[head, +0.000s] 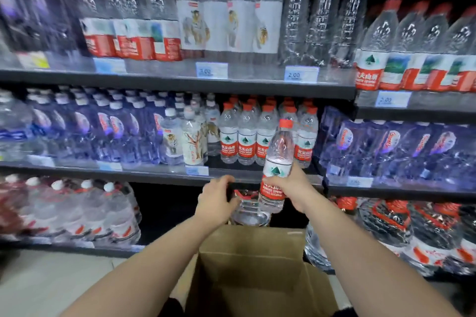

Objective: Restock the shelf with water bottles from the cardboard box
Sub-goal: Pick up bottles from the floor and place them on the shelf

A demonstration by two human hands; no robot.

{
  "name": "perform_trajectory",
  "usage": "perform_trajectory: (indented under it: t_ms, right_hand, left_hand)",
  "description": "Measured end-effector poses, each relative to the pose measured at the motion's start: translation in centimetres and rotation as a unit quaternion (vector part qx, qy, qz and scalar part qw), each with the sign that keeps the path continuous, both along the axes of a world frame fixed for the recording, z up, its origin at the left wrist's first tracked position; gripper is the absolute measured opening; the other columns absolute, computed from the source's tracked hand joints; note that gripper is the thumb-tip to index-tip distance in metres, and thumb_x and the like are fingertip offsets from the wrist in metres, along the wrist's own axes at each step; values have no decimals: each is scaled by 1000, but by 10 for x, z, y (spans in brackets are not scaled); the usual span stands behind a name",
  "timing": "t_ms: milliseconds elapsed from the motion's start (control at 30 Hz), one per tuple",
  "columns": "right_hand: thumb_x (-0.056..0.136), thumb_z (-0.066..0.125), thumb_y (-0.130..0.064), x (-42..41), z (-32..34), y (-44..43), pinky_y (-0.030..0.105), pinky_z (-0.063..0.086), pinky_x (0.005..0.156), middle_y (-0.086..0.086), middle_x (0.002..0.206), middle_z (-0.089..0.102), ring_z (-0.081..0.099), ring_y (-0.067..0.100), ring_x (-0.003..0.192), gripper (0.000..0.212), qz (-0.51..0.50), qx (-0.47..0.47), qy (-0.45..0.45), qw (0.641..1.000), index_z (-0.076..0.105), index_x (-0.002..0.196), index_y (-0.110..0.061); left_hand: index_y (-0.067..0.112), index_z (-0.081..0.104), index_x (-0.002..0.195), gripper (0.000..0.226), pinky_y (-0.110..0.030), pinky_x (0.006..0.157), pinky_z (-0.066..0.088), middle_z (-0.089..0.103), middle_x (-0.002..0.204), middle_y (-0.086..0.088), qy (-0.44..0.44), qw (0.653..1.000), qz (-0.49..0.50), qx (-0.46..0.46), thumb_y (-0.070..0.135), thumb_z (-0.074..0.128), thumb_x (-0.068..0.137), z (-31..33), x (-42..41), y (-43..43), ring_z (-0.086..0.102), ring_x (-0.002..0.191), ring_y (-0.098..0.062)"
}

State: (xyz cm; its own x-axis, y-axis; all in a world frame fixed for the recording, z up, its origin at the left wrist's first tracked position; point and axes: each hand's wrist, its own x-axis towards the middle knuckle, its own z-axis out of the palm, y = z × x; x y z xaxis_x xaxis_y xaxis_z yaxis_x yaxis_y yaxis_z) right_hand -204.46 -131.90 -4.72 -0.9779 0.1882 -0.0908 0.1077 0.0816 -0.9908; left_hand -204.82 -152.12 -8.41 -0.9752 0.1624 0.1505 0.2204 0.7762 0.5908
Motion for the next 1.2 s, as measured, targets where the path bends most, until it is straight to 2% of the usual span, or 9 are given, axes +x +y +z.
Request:
perform_trajectory:
  t_ms: [100, 200, 400, 567, 700, 833, 933, 1067, 1200]
  right_hand:
    - [66, 84, -1, -27, 10, -25, 28, 51, 71, 1, 103, 68, 65, 15, 92, 59, 2, 19, 14, 1000, 51, 110, -22]
    - [67, 84, -4, -58, 17, -45, 31, 51, 78, -1, 106, 66, 64, 15, 94, 61, 21, 46, 22, 998, 48, 111, -24]
    - [67, 86, -10, -117, 23, -68, 33, 52, 83, 0, 107, 65, 63, 19, 97, 61, 17, 120, 32, 992, 48, 114, -20]
    - [69, 84, -8, -153, 9, -81, 34, 51, 88, -7, 100, 61, 61, 16, 98, 56, 18, 139, 45, 989, 46, 107, -24]
    - [66, 86, -10, -163, -20, -90, 38, 52, 93, -5, 107, 66, 63, 17, 100, 62, 20, 152, 33, 988, 51, 116, -22]
    - [67, 86, -14, -166, -31, -85, 37, 52, 92, -4, 106, 66, 64, 18, 101, 59, 30, 159, 14, 987, 51, 113, -27]
    - [64, 87, -19, -170, -29, -82, 38, 50, 94, -1, 114, 63, 62, 18, 104, 63, 41, 205, 13, 978, 53, 117, -23]
    - [68, 86, -17, -167, -25, -87, 28, 43, 82, -3, 104, 61, 55, 13, 94, 58, 15, 254, 39, 966, 56, 118, -14]
    - [65, 86, -29, -155, -29, -98, 35, 50, 82, -3, 109, 61, 60, 17, 102, 60, -58, 270, 60, 959, 54, 115, -20]
  left_hand:
    - [25, 46, 133, 46, -42, 97, 42, 50, 130, -5, 3, 992, 4, -126, 35, 56, 89, 8, -28, -31, 44, 122, -28]
    - [24, 50, 129, 42, -43, 97, 41, 53, 127, -4, 12, 989, 4, -149, 31, 53, 88, 16, -53, -43, 47, 120, -28]
    - [28, 54, 123, 36, -42, 97, 37, 54, 125, -3, 51, 971, 0, -233, 32, 53, 88, 26, -97, -42, 46, 119, -28]
    - [28, 56, 122, 34, -40, 96, 36, 56, 124, -1, 55, 968, 8, -246, 30, 48, 88, 3, -116, -50, 48, 116, -26]
    - [25, 55, 122, 35, -41, 96, 34, 55, 126, -3, 39, 959, 17, -280, 28, 48, 87, -17, -121, -54, 48, 116, -29]
    - [26, 57, 122, 36, -40, 99, 33, 55, 128, -2, 32, 962, 21, -270, 27, 48, 86, -24, -124, -57, 47, 118, -28]
    - [27, 57, 122, 37, -40, 102, 32, 55, 129, -1, 33, 966, 25, -256, 27, 48, 87, -25, -122, -60, 47, 121, -26]
    - [28, 57, 122, 36, -40, 103, 32, 56, 127, 0, 29, 968, 27, -250, 27, 49, 87, -24, -119, -61, 46, 121, -25]
    - [25, 58, 122, 35, -41, 100, 33, 57, 124, -2, 31, 968, 37, -247, 27, 49, 88, -19, -110, -66, 48, 119, -28]
